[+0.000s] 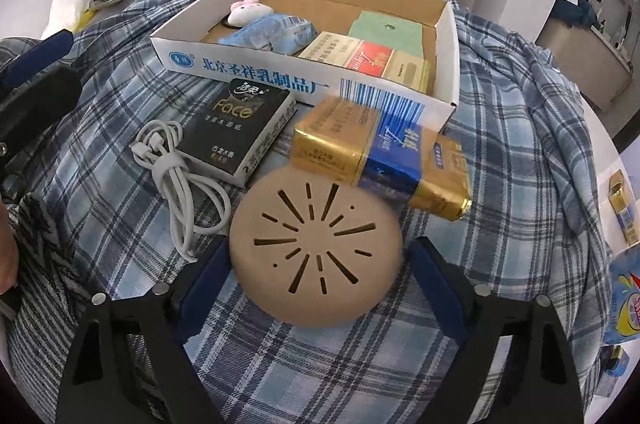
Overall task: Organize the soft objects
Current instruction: 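Grasp the beige round disc with the right tool while the left tool grasps the white USB cable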
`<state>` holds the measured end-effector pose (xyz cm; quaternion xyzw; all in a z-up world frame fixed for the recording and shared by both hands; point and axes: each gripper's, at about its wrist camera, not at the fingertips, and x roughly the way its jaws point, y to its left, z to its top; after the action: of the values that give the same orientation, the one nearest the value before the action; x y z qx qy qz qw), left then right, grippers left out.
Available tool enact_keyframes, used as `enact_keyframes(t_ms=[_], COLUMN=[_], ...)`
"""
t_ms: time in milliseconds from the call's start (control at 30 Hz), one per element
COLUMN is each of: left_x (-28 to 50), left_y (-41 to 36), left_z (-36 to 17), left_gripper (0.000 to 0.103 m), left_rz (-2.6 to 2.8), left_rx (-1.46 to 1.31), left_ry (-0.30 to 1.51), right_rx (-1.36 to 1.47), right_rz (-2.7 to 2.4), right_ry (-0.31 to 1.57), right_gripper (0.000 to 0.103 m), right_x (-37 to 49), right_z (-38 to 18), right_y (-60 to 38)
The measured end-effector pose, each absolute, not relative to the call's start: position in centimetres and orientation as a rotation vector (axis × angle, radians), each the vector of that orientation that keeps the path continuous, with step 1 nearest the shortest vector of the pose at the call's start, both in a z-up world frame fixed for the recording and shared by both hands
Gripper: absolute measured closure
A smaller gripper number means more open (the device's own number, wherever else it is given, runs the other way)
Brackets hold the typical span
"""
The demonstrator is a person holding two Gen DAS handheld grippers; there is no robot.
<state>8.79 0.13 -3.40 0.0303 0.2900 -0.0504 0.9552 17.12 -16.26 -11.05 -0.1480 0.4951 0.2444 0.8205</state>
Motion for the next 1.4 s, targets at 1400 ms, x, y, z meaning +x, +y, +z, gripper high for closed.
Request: enact_keyframes(t_ms=[1400], left_x=[9.7], left_y=[0.8], left_z=[-5.2], left_gripper=[0.033], left_rz=[-0.088], left_rx=[-0.024], left_ry=[0.830], right_rx=[-0.438], right_rz=[0.657], right_ry=[0.959], right_gripper=[0.024], right_x=[13.4], right_z=[-9.1], right_y=[-14.7])
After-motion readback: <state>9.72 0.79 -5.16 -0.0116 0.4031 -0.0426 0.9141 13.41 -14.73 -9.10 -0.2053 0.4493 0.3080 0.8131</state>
